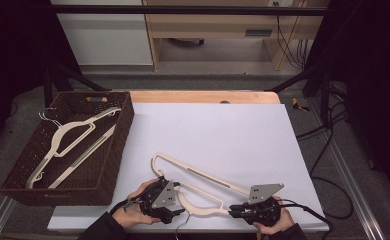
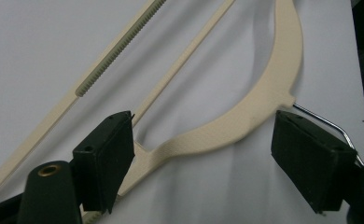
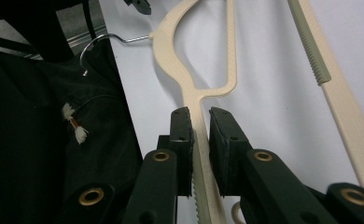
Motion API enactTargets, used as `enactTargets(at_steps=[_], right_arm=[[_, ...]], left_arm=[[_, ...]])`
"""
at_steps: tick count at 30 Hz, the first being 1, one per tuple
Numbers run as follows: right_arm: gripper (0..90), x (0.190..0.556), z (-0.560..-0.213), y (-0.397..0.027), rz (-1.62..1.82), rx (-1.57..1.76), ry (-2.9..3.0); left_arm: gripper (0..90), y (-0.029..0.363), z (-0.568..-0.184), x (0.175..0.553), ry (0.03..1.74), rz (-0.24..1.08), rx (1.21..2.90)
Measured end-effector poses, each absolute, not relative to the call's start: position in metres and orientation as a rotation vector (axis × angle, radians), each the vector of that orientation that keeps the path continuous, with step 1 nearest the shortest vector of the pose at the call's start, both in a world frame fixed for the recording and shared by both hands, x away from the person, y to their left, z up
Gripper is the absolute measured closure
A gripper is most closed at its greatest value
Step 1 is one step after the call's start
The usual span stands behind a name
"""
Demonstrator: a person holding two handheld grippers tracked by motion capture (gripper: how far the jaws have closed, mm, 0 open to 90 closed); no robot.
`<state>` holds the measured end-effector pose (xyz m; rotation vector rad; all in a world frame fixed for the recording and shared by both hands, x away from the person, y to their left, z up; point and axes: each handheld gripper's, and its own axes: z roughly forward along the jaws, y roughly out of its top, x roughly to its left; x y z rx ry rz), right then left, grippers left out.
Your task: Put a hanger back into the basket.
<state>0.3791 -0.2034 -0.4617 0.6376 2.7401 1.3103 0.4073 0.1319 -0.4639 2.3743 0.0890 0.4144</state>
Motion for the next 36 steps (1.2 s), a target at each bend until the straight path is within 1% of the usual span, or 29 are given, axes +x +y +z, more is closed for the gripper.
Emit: enactTargets(at_steps=[7,12,17,21,23,27,31,33,34,36], right_arm=[[79.8,0.380,-0.467,-0.201,1.264,0.645,2.766],[79.7,0.382,-0.471,-0.201,1.270,0.659,2.771],[79.5,0.382,-0.476,-0.199,1.232,0.645,2.779],[79.2,0.380,-0.478,-0.199,1.224,0.639,2.774],[78.4,0.378,-0.480,-0.198,1.217,0.637,2.766],[70.1,0.374,-0.481,-0.198,1.202,0.626,2.744],[72.5,0.371,-0.482,-0.196,1.166,0.583,2.735],[75.7,0.370,-0.482,-0.194,1.144,0.549,2.730],[79.0,0.370,-0.482,-0.194,1.138,0.535,2.727],[79.5,0.371,-0.481,-0.194,1.143,0.532,2.736]], left_arm=[[23.7,0.132,-0.464,0.407,0.132,0.393,2.359],[27.5,0.138,-0.460,0.407,0.227,0.352,2.318],[30.0,0.143,-0.456,0.406,0.357,0.307,2.258],[32.5,0.145,-0.453,0.402,0.395,0.302,2.242],[33.5,0.145,-0.452,0.400,0.419,0.298,2.232],[35.4,0.146,-0.451,0.398,0.468,0.291,2.197],[36.2,0.150,-0.449,0.400,0.513,0.280,2.155],[36.2,0.152,-0.448,0.401,0.528,0.280,2.135],[36.2,0.153,-0.447,0.401,0.529,0.280,2.135],[36.1,0.154,-0.446,0.402,0.537,0.281,2.123]])
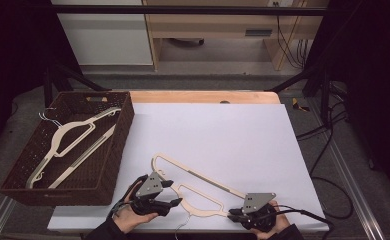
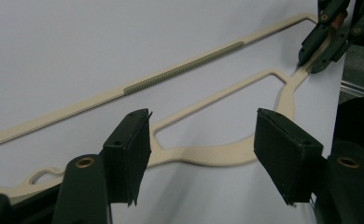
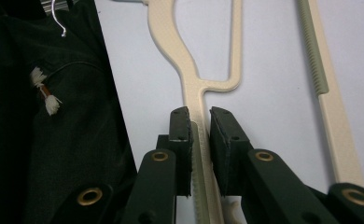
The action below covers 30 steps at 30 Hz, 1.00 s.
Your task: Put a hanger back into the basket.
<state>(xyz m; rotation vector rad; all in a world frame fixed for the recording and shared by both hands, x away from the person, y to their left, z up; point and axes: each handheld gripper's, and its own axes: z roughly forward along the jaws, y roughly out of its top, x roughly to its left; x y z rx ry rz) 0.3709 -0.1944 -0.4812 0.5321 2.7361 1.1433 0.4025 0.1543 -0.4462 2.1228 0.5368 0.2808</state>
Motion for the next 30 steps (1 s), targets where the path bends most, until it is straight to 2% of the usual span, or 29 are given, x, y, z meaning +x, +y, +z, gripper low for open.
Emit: enactTargets(at_steps=[14,21,30], right_arm=[[79.8,0.376,-0.455,-0.205,1.429,0.613,2.655],[79.8,0.378,-0.455,-0.205,1.442,0.628,2.654],[79.8,0.378,-0.454,-0.206,1.460,0.648,2.653]], left_arm=[[31.6,0.159,-0.441,0.405,0.453,0.331,2.117],[27.1,0.160,-0.446,0.412,0.348,0.366,2.197],[24.5,0.140,-0.456,0.413,0.207,0.423,2.293]])
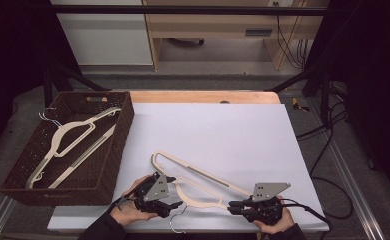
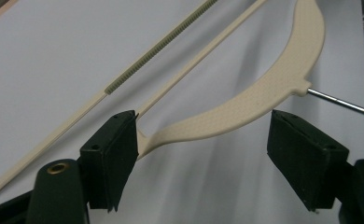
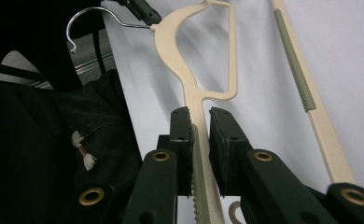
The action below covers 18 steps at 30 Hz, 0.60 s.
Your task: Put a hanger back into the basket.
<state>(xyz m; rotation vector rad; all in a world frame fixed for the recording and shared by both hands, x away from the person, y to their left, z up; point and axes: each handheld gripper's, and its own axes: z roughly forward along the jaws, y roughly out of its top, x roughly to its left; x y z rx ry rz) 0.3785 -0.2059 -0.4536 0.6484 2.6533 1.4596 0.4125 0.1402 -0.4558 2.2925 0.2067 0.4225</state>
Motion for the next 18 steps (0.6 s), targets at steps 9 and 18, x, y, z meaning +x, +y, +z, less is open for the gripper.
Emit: enactTargets(at_steps=[9,18], right_arm=[[79.6,0.379,-0.454,-0.206,1.459,0.650,2.655],[79.1,0.379,-0.458,-0.204,1.399,0.653,2.660]], left_arm=[[40.0,0.119,-0.462,0.416,0.070,0.488,2.361],[55.5,0.119,-0.457,0.413,-0.012,0.534,2.324]])
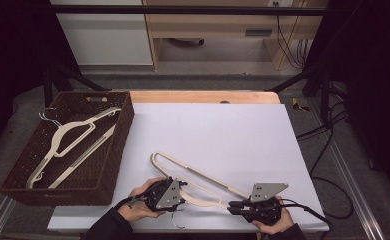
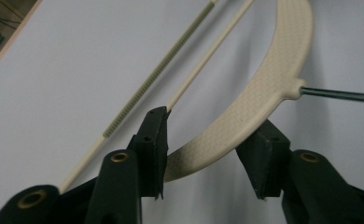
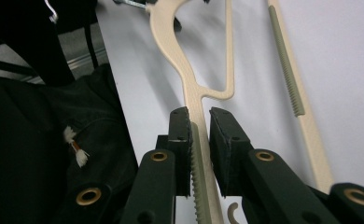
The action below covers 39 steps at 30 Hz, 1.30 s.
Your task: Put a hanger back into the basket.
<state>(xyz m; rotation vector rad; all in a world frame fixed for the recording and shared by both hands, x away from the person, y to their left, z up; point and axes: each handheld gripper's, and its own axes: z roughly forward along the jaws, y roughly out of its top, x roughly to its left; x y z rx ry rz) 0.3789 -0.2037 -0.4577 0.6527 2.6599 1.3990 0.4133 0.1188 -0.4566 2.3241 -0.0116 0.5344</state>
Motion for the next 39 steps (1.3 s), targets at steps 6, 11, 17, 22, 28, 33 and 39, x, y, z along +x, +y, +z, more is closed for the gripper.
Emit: enactTargets(at_steps=[6,11,17,22,28,33,39], right_arm=[[69.9,0.379,-0.455,-0.209,1.422,0.667,2.592],[53.1,0.380,-0.447,-0.222,1.486,0.751,2.412],[34.8,0.377,-0.434,-0.238,1.514,0.865,2.200],[25.6,0.376,-0.430,-0.246,1.481,0.941,2.094],[21.8,0.375,-0.428,-0.253,1.466,0.993,2.027],[20.8,0.375,-0.428,-0.255,1.453,1.007,2.015],[19.1,0.375,-0.430,-0.254,1.447,1.007,2.017]], left_arm=[[59.5,0.117,-0.453,0.414,-0.041,0.554,2.323],[63.4,0.114,-0.441,0.417,-0.053,0.570,2.313],[68.7,0.108,-0.427,0.424,-0.044,0.588,2.318],[70.9,0.100,-0.419,0.432,-0.059,0.585,2.361],[75.3,0.095,-0.408,0.440,-0.046,0.585,2.390],[80.3,0.096,-0.399,0.448,-0.050,0.626,2.444],[84.2,0.097,-0.391,0.452,-0.023,0.666,2.461]])
